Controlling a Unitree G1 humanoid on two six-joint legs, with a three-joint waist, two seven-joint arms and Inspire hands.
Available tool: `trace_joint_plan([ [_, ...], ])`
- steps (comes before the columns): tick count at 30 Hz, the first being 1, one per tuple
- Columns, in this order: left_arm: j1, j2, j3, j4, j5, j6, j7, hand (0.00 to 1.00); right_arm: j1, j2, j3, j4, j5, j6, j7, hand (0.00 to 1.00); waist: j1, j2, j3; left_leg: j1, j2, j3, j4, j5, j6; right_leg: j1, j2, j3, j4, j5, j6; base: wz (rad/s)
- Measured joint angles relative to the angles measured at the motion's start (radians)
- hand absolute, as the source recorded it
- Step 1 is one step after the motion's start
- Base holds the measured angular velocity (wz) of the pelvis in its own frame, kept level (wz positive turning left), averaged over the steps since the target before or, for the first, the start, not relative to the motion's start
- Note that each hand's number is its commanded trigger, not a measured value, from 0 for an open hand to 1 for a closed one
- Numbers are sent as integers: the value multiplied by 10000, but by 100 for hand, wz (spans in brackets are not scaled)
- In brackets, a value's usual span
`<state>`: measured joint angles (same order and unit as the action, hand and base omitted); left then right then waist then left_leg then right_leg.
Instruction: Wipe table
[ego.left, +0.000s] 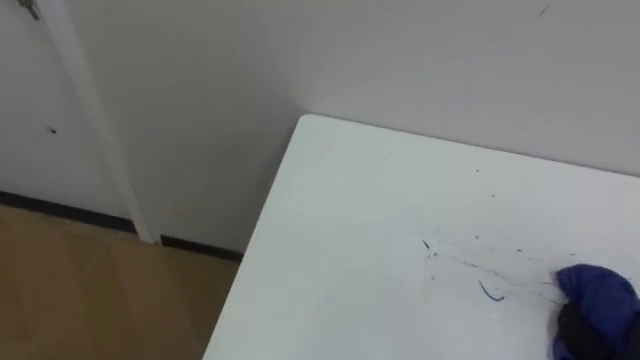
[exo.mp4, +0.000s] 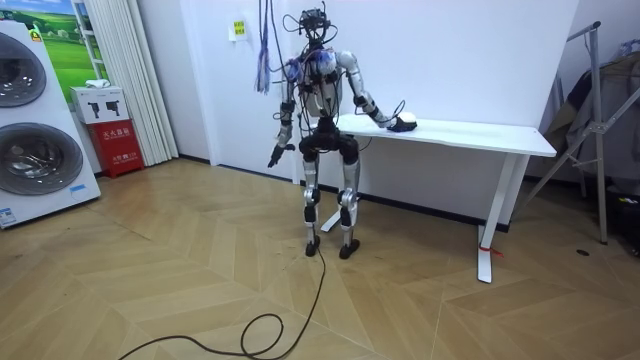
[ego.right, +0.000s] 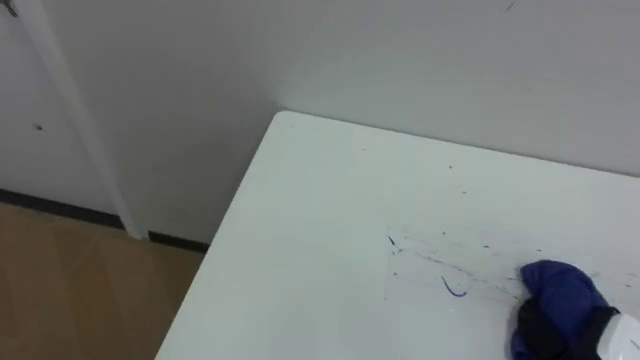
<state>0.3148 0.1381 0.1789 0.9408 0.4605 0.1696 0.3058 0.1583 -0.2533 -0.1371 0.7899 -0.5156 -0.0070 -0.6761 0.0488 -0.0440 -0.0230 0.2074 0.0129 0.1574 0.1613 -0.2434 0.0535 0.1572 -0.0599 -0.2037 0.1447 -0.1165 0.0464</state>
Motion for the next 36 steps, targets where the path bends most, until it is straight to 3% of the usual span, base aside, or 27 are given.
trace_joint_plan([
  [2, -202, -39, -279, 63, -167, 11, -14, 0, -477, 172, 255, -248, 26, 637, 509, 100, 287, 9, 18, -65, 83, 245, -10, 30, -56, -179, 85, 128, 118, 120, -109, -54],
  [4, -447, -58, -597, 314, -219, 64, -37, 0, -1299, 340, 1090, -1102, -98, 1578, 1795, 100, 561, 5, 38, -183, 110, 309, -34, 76, -129, -561, 215, 288, 296, 239, -270, -65],
  [5, -506, -59, -660, 320, -209, 81, -38, 0, -1452, 401, 1422, -1434, -232, 1733, 2135, 100, 688, 4, 50, -236, 114, 292, -33, 83, -146, -655, 250, 260, 299, 278, -327, -63],
  [6, -652, -66, -722, 319, -217, 145, -40, 0, -1866, 550, 2187, -1950, -560, 1841, 2690, 100, 910, 2, 145, -313, 125, 191, -30, 111, -174, -786, 300, 86, 300, 365, -440, -43],
  [9, -942, -69, -1114, 305, -290, 273, -52, 0, -3186, 1015, 3965, -2513, -1291, 1769, 3846, 100, 1310, -40, 364, -544, 168, -137, 5, 195, -273, -995, 424, -11, 299, 404, -585, -2],
  [12, -905, -64, -1253, 168, -301, 305, -117, 0, -4100, 1065, 4376, -2258, -1543, 1377, 4352, 100, 1870, -44, 386, -767, 136, -442, -17, 291, -271, -1064, 449, -269, 196, 343, -639, 38],
  [14, -522, -51, -1217, 116, -378, 368, -126, 0, -4046, 1047, 4386, -1748, -1637, 1271, 4344, 100, 1882, -66, 356, -744, 130, -760, 14, 322, -260, -955, 442, -518, 33, 315, -608, 53],
  [15, -332, -52, -1219, 89, -428, 457, -166, 0, -3694, 1027, 4198, -1664, -1585, 1107, 4143, 100, 1850, -64, 357, -768, 133, -945, 25, 323, -250, -880, 428, -666, 0, 310, -600, 56],
  [16, -165, -53, -1123, 136, -439, 499, -182, 0, -3145, 1016, 4050, -1756, -1788, 693, 3649, 100, 1655, -50, 355, -739, 123, -1083, 16, 325, -242, -715, 422, -796, -116, 308, -596, 51],
  [18, -68, -34, -1004, 244, -380, 500, -183, 0, -2611, 968, 3862, -1487, -1972, 46, 2854, 100, 1380, -16, 339, -579, 82, -1076, 20, 326, -239, -435, 361, -715, -179, 238, -483, 48],
  [19, -81, -25, -935, 245, -327, 473, -185, 0, -2158, 877, 3572, -1377, -1982, -277, 2337, 100, 1063, -12, 287, -511, 44, -1042, 14, 326, -239, -234, 261, -696, -237, 146, -348, 56],
  [21, -183, -40, -643, 218, -159, 309, -188, 0, -1366, 609, 2916, -1365, -2003, -540, 1510, 100, 919, 4, 228, -390, -77, -909, -39, 328, -236, -88, 103, -554, -235, -16, -162, 22],
  [22, -179, -29, -471, 209, 17, 274, -187, 0, -910, 411, 2534, -1292, -1990, -619, 999, 100, 913, 65, 149, -319, -121, -705, -40, 328, -235, -68, 59, -420, -245, -47, -144, -22],
  [24, -153, 1, -179, 155, 130, 281, -162, 0, -359, 279, 1892, -1009, -1938, -663, 264, 100, 760, 124, 89, -184, -156, -554, -38, 325, -232, 54, 23, -289, -228, -54, -132, -31],
  [27, -80, -58, 292, -62, 174, 180, -14, 0, 436, 124, 709, -697, -1723, -670, -638, 100, 276, 217, 21, -120, -121, -511, -142, 108, 54, 19, 50, -197, -63, -179, -44, -4],
  [30, -31, -57, 494, -73, 338, 175, 120, 0, 902, -22, -107, -202, -1458, -669, -1076, 100, 1, 191, 17, -85, -101, -449, -92, 64, 55, 28, 60, -147, 88, -153, -59, -10],
  [32, 62, -57, 498, -70, 336, 170, 172, 0, 1165, -153, -310, -174, -1163, -667, -1105, 100, -222, 179, 13, -55, -100, -451, -75, 63, 54, 71, 60, -157, 102, -139, -75, -4],
  [36, 66, -71, 396, -28, 192, 164, 206, 0, 1251, -173, -378, -189, -685, -432, -961, 100, -166, 127, 15, 0, -66, -468, 48, 42, 20, 155, 102, -160, 77, -94, -116, -1],
])
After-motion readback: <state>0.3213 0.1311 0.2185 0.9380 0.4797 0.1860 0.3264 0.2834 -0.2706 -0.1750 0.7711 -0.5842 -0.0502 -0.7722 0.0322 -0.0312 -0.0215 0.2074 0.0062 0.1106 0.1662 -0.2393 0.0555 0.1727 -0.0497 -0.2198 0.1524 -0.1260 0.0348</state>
